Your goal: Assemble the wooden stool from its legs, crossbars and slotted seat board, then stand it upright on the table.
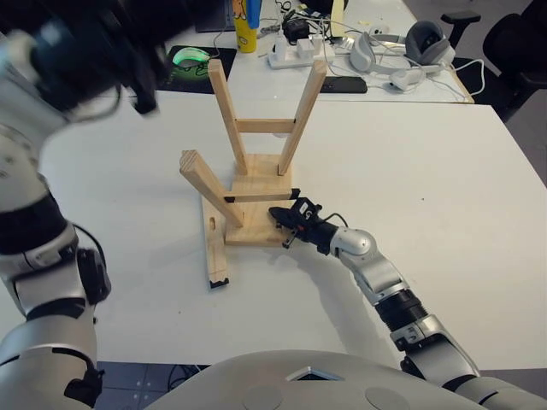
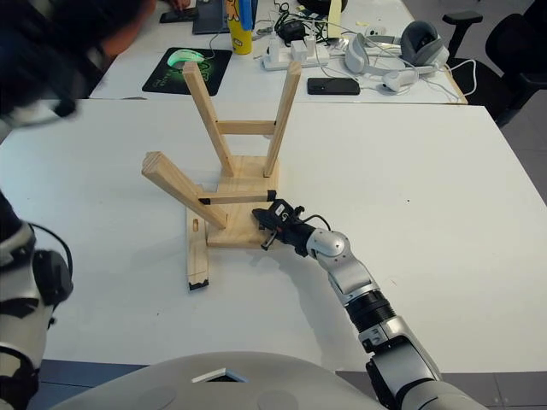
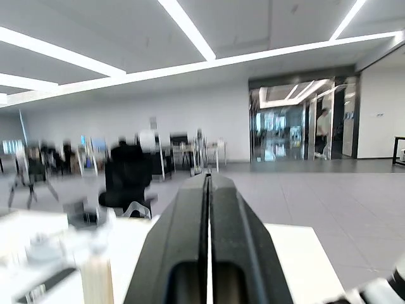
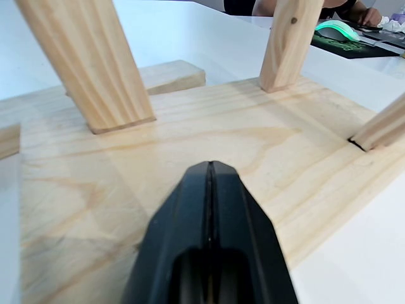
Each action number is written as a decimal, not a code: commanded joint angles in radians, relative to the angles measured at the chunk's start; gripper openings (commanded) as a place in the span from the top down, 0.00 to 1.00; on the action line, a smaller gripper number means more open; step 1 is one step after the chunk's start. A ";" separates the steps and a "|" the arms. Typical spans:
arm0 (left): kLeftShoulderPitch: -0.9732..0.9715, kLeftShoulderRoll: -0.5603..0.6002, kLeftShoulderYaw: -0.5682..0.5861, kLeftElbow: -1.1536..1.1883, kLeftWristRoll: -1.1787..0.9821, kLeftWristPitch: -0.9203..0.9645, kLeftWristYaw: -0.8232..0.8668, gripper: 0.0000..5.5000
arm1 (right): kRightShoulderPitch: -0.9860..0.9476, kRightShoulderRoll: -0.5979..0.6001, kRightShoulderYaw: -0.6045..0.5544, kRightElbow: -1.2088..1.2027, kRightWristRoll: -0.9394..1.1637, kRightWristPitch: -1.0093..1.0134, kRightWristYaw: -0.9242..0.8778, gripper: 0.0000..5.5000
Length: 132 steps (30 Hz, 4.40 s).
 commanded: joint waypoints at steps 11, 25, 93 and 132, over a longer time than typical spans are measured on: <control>-0.334 -0.048 0.033 0.026 -0.051 -0.098 0.093 1.00 | 0.102 -0.083 0.106 0.192 -0.133 0.214 0.018 1.00; 0.269 0.135 -0.489 0.108 0.465 -0.349 -0.288 1.00 | 0.114 -0.085 0.116 0.167 -0.126 0.236 0.014 1.00; 0.310 0.052 -0.317 0.041 0.785 0.328 0.599 0.18 | 0.106 -0.080 0.167 0.182 -0.183 0.177 0.013 1.00; 0.422 -0.105 -0.186 0.073 0.754 0.496 0.612 0.18 | 0.179 -0.041 0.140 0.080 -0.088 0.173 -0.034 1.00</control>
